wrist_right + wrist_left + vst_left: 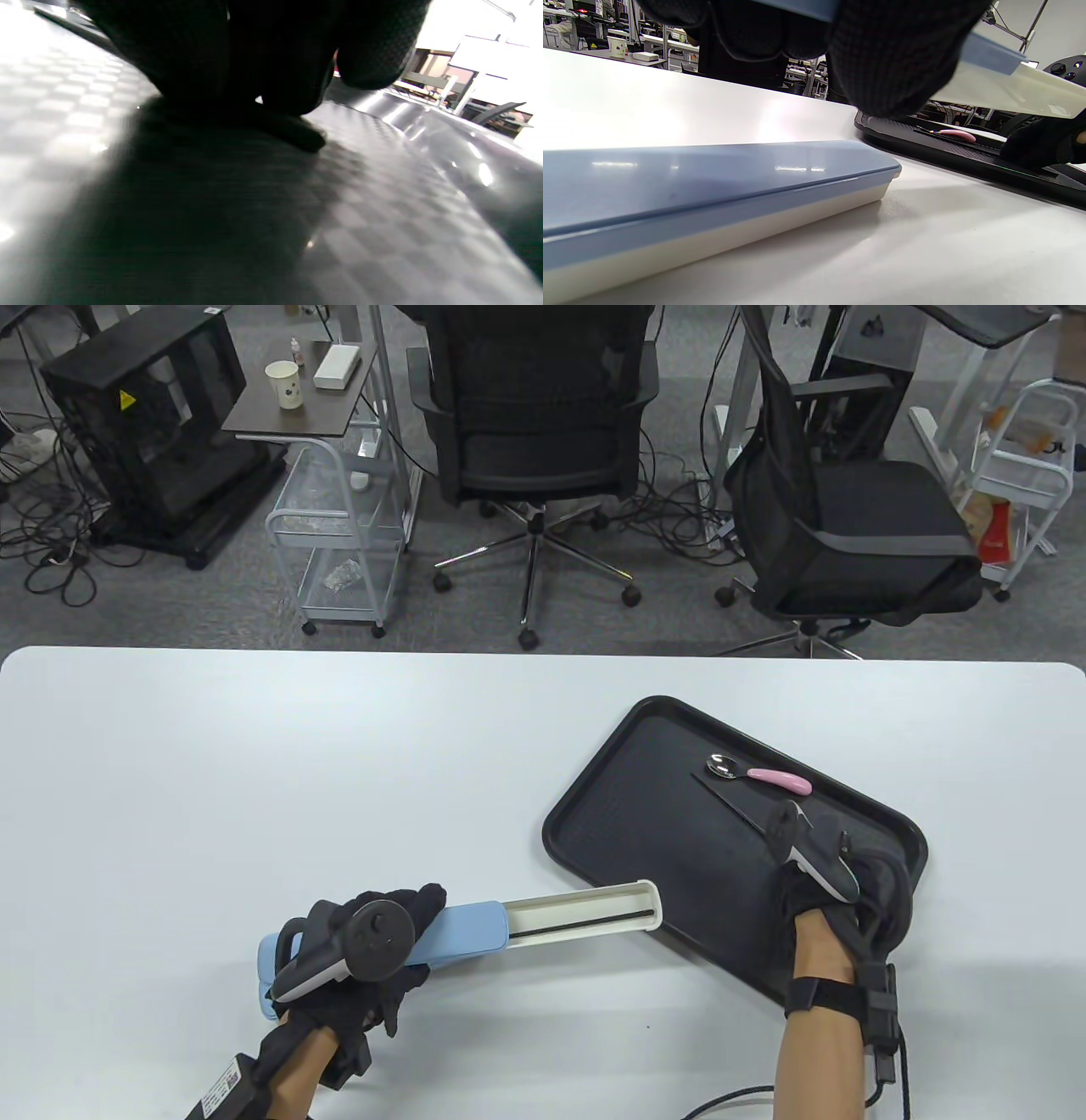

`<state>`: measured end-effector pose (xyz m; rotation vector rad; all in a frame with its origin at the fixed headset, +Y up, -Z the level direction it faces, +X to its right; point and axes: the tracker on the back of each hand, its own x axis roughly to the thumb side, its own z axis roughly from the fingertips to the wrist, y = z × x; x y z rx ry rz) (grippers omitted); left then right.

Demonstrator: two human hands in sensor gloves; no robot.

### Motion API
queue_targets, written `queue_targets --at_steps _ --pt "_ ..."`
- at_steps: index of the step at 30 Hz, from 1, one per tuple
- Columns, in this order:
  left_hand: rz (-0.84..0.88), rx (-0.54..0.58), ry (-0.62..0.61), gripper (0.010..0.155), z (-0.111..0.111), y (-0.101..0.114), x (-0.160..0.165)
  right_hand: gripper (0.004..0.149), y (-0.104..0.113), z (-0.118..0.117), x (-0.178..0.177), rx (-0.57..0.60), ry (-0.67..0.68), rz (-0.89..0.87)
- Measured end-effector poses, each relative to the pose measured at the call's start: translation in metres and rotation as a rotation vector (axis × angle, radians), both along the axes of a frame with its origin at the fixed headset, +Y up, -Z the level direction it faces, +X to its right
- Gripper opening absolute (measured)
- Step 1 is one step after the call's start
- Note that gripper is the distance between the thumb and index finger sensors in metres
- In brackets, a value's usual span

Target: Slide to open lunch boxes and place utensils

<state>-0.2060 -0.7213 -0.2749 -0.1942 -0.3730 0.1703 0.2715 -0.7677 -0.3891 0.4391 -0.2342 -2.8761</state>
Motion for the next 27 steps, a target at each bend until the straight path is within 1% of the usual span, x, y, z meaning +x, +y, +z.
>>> queue_targets --at_steps 5,8,11,13,17,21,23,26,27 --pt "0.002 0.002 -0.001 0.084 0.0 0.0 -0.001 0.048 -0.002 0.0 -0.004 -0.016 0.037 0.05" --pt "0.005 0.002 0.001 0.084 0.0 0.0 -0.001 0.049 -0.001 0.001 -0.004 -0.009 0.039 0.046" --pt "0.006 -0.001 0.002 0.084 -0.001 0.0 -0.002 0.046 -0.001 0.003 -0.002 -0.021 0.042 0.041" --pt "0.006 -0.003 0.002 0.084 -0.001 0.0 -0.002 0.042 -0.001 0.005 -0.001 -0.05 0.035 0.031" --pt "0.005 -0.006 -0.003 0.084 -0.001 0.0 -0.001 0.035 0.001 0.013 0.003 -0.046 0.004 -0.011" --pt "0.005 -0.011 -0.003 0.084 -0.001 0.0 -0.002 0.036 0.012 0.026 0.003 0.04 0.009 -0.093" --pt "0.005 -0.015 0.0 0.084 -0.001 -0.001 -0.002 0.037 0.025 0.034 -0.002 0.108 0.035 -0.154" --pt "0.005 -0.02 0.003 0.084 -0.001 -0.001 -0.003 0.04 0.039 0.044 -0.01 0.17 0.081 -0.201" --pt "0.007 -0.021 0.004 0.084 -0.002 -0.001 -0.003 0.041 0.048 0.051 -0.016 0.218 0.101 -0.255"
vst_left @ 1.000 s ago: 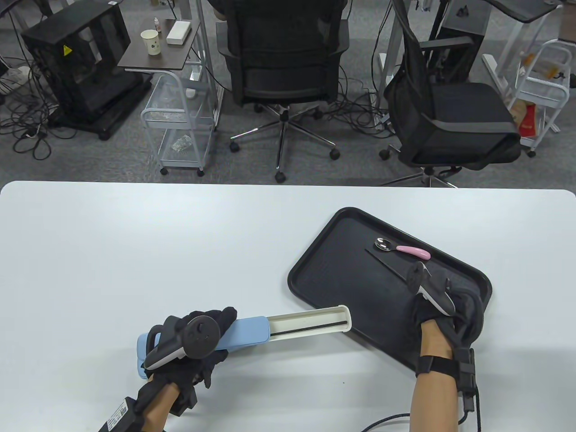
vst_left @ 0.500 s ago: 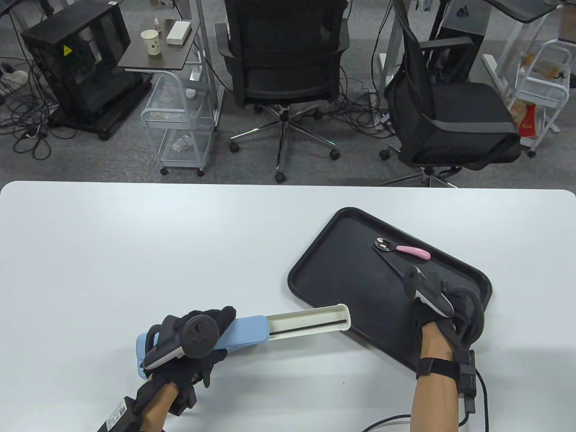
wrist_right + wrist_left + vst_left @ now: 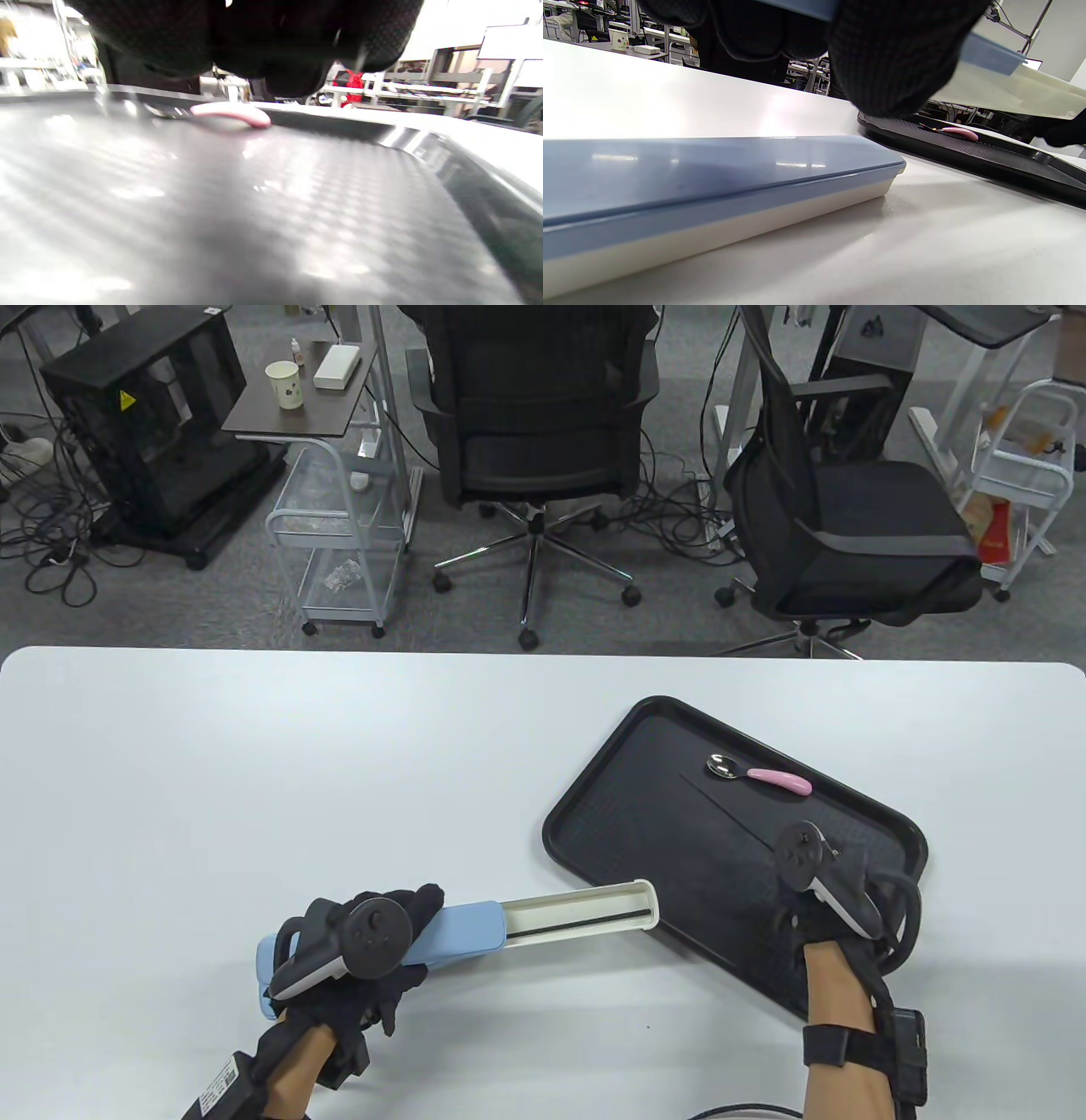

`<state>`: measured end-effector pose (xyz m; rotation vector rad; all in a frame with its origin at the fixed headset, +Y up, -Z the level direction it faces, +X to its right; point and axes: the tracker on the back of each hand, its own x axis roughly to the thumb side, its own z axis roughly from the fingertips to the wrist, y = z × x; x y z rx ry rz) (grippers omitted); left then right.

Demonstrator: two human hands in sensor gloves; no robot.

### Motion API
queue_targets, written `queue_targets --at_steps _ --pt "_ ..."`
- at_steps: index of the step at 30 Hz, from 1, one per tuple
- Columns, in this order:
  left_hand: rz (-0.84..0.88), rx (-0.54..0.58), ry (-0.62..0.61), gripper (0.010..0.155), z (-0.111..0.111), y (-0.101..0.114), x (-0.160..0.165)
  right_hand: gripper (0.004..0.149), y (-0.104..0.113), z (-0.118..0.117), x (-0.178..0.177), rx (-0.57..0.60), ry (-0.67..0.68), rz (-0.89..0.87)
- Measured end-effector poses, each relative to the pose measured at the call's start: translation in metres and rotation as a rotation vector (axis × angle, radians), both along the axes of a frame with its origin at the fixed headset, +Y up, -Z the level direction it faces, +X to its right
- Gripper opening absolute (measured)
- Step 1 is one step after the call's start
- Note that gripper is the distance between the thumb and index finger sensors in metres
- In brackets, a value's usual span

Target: Slide to open lunch boxes and place utensils

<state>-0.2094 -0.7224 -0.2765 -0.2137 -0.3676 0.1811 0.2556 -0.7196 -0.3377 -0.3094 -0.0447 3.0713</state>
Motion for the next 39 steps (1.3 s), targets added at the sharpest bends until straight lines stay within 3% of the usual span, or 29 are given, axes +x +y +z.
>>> queue_targets --at_steps 4,11,21,39 --pt "0.001 -0.009 0.008 0.084 -0.001 -0.001 -0.002 0.04 0.024 0.022 -0.022 0.152 0.068 -0.136" --pt "0.004 0.005 0.025 0.084 0.0 0.003 -0.007 0.038 0.046 0.049 -0.056 0.236 0.226 -0.168" --pt "-0.025 0.012 0.016 0.084 0.0 0.002 -0.005 0.039 0.04 0.061 -0.085 0.226 0.388 -0.092" --pt "-0.028 0.019 0.014 0.084 0.003 0.001 -0.004 0.039 0.032 0.069 -0.123 0.22 0.493 -0.037"
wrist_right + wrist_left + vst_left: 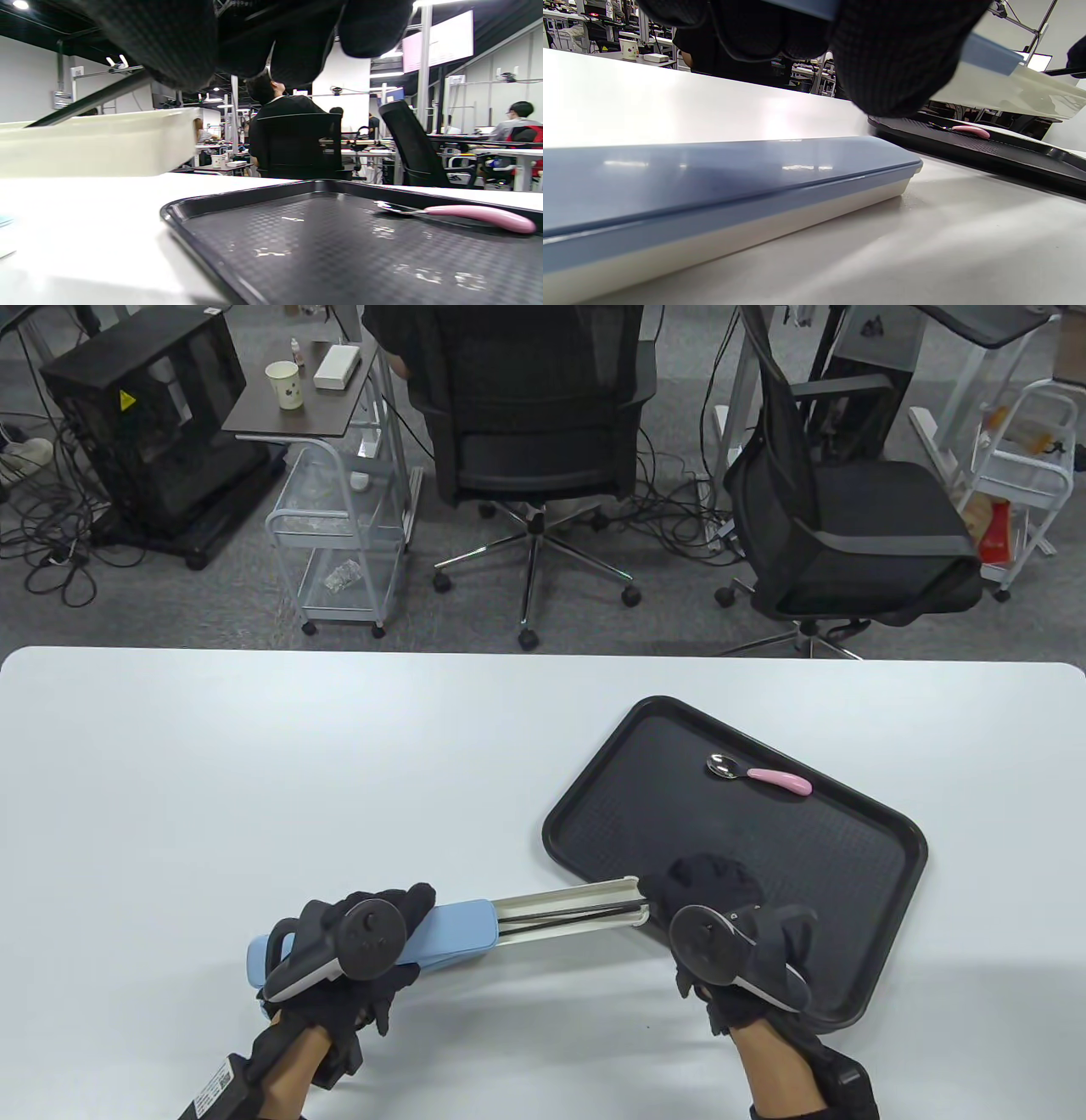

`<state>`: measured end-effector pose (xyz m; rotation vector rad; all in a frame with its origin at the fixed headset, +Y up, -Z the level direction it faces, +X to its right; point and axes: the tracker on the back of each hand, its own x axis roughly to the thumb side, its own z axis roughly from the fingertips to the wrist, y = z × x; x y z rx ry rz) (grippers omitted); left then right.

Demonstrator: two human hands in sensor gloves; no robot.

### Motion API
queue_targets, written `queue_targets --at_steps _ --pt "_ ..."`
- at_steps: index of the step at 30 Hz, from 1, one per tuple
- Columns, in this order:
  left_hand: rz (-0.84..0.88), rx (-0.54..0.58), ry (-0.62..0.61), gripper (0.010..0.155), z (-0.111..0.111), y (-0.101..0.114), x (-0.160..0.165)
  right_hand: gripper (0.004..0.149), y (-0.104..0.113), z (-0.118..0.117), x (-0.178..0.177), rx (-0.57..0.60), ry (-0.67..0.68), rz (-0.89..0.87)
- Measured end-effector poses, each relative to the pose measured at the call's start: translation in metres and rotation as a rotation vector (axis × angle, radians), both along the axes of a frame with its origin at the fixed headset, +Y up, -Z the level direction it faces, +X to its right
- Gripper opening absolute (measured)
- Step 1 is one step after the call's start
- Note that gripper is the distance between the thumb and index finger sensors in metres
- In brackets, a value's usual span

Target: Slide to open lunch boxes and place utensils

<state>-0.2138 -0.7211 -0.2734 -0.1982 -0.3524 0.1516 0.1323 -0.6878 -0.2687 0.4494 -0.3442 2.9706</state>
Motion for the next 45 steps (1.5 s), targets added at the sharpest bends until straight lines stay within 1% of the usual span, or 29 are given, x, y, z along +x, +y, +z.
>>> queue_targets --at_steps 7,15,26,34,40,45 --pt "-0.009 0.016 -0.029 0.084 0.005 0.003 0.007 0.04 -0.003 0.009 -0.031 0.02 0.08 0.071" --pt "-0.02 0.037 -0.055 0.084 0.009 0.005 0.013 0.04 -0.006 0.012 -0.043 0.019 0.114 0.093" --pt "-0.026 0.033 -0.063 0.084 0.009 0.005 0.015 0.04 -0.009 0.016 -0.053 0.021 0.147 0.12" --pt "-0.019 0.034 -0.066 0.084 0.008 0.005 0.015 0.04 -0.009 0.015 -0.054 0.029 0.152 0.102" --pt "-0.021 0.033 -0.064 0.084 0.008 0.005 0.015 0.049 -0.009 0.015 -0.052 0.032 0.145 0.102" --pt "-0.024 0.034 -0.062 0.084 0.009 0.005 0.015 0.051 -0.011 0.013 -0.049 0.02 0.14 0.096"
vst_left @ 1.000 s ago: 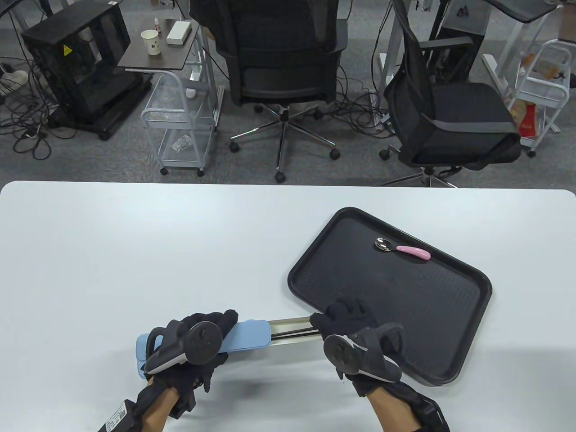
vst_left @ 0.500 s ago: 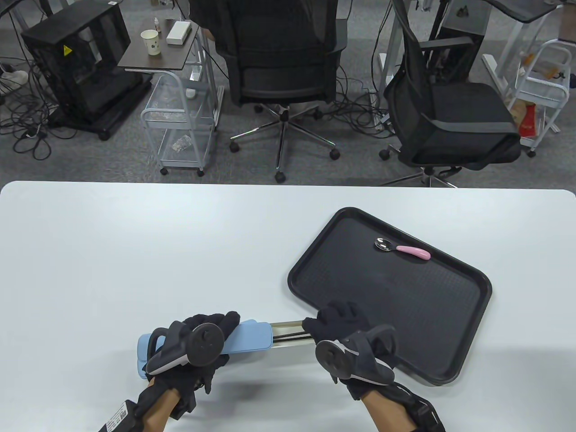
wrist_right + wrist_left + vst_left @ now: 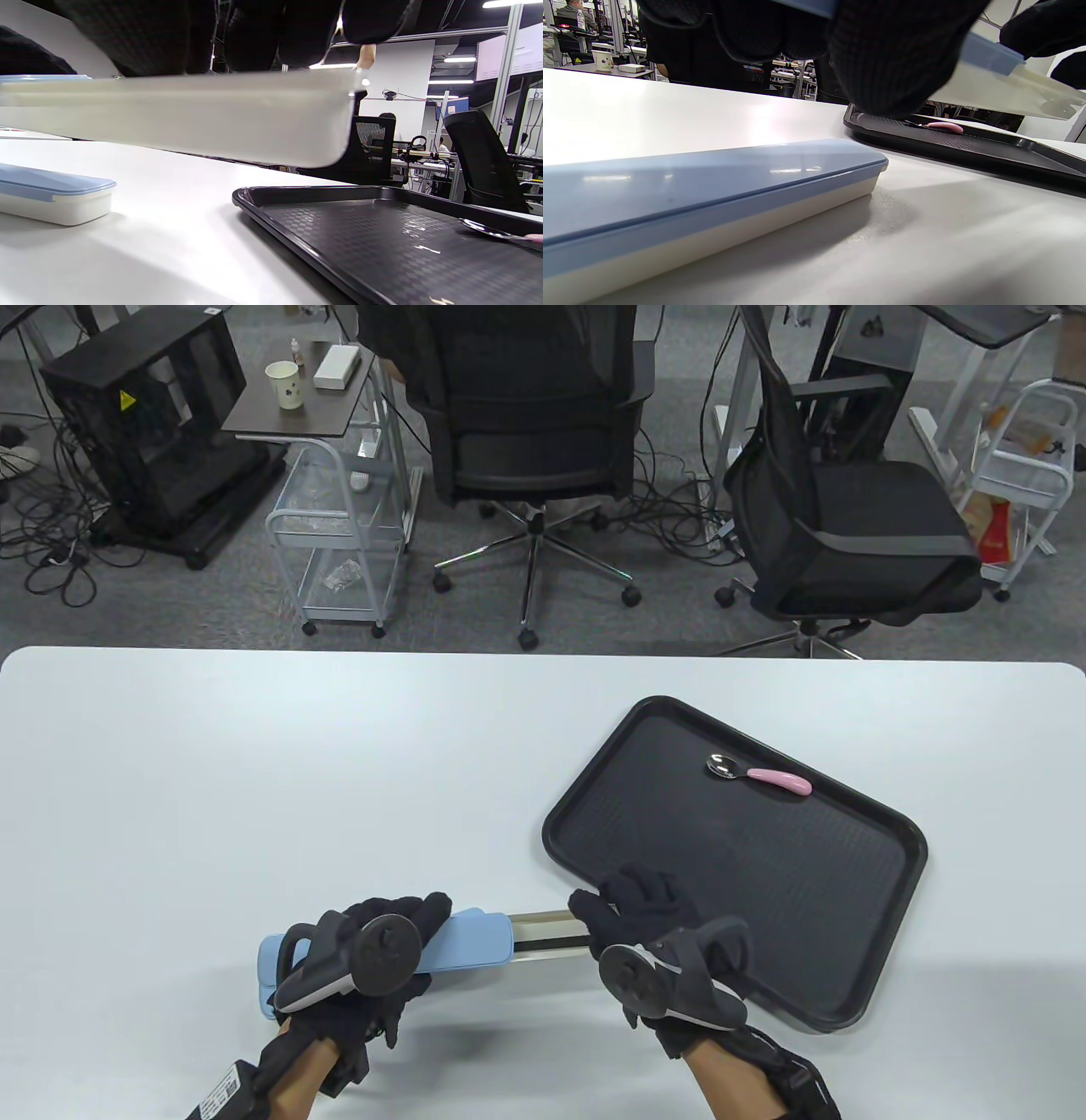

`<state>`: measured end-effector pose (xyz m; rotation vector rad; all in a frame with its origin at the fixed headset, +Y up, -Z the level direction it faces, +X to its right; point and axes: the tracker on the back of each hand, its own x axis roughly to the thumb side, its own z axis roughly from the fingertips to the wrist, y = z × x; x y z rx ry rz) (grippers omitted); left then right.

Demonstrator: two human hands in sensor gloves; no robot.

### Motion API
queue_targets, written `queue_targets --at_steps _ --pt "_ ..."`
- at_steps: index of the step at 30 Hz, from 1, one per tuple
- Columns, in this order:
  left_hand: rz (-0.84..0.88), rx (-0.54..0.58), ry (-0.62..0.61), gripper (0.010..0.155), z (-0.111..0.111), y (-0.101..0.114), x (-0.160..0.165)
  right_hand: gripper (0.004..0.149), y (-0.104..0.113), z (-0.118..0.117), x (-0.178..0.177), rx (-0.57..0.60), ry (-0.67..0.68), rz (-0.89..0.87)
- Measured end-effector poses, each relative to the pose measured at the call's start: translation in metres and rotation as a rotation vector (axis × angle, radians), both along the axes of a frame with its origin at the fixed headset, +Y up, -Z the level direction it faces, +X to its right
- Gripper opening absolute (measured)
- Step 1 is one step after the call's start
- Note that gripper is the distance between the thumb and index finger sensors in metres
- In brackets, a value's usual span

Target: Slide to open lunch boxes and place utensils

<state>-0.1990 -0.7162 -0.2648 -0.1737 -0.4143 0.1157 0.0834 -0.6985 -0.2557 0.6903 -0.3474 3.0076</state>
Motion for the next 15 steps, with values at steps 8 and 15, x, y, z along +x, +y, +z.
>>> queue_targets --at_steps 8,15 --pt "0.008 -0.004 0.005 0.084 -0.001 0.0 -0.002 0.054 0.001 -0.002 0.007 -0.007 -0.016 -0.036" --pt "0.008 -0.004 0.006 0.084 -0.001 0.0 -0.003 0.057 0.004 -0.005 0.017 -0.01 -0.047 -0.07"
